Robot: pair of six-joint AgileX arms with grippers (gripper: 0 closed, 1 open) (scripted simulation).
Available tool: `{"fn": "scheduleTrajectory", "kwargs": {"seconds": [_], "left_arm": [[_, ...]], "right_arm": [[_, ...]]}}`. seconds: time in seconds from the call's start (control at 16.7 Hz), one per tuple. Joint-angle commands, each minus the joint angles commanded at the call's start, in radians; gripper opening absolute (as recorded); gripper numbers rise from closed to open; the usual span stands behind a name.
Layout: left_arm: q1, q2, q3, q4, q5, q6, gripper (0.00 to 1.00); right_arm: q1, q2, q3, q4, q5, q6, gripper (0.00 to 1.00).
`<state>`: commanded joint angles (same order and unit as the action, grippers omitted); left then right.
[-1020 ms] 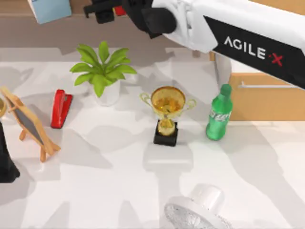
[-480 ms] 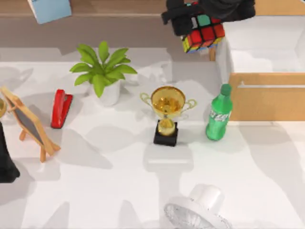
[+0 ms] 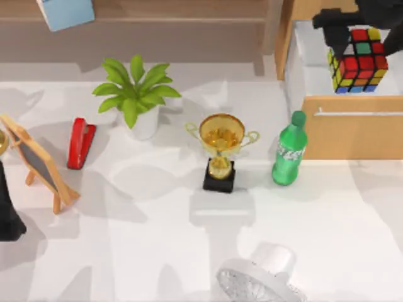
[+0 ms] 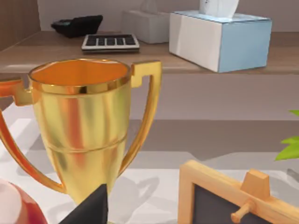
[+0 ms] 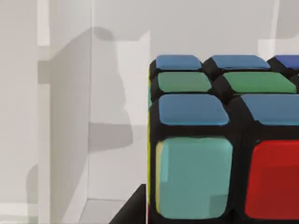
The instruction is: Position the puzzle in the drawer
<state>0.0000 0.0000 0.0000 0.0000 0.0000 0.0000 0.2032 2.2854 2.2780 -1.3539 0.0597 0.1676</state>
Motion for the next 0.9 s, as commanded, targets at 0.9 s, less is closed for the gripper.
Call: {"fn": "scheduleTrajectory", "kwargs": {"seconds": [0.9], "left_arm": [[0.0,0.0,0.0,0.0,0.0,0.0,1.0]], "right_arm": [[-0.07,0.176,0.04,-0.074,-0.055,-0.01,0.3]]}}
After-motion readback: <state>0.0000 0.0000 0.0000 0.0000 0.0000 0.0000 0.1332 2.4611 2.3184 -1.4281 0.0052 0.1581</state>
